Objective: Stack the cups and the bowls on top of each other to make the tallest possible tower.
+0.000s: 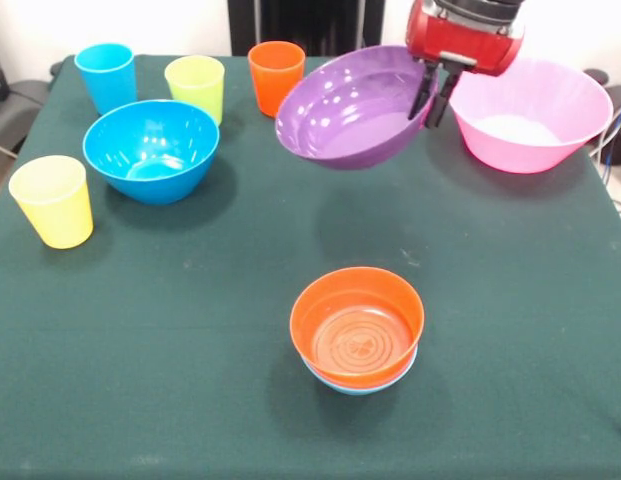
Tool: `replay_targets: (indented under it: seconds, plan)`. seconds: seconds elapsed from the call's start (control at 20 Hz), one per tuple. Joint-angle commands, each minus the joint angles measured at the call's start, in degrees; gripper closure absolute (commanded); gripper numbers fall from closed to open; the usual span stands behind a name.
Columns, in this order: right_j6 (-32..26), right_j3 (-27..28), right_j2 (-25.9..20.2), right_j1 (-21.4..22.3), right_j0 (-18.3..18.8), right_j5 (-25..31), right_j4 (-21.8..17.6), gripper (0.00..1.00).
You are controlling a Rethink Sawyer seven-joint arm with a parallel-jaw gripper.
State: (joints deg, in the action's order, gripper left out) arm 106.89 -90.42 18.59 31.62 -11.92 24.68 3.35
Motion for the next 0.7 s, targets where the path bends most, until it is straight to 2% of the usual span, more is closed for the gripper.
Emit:
replay_targets:
  seconds: [0.05,0.3,0.7]
  plan:
    - [12.41,13.31,7.28,-6.12,-3.34,7.37,-0.49,1.00]
    - [13.87,21.19,14.71,-11.40,-6.25,8.28,-2.28,1.00]
    - [15.92,29.11,20.08,-17.53,-8.52,10.00,-0.90,1.00]
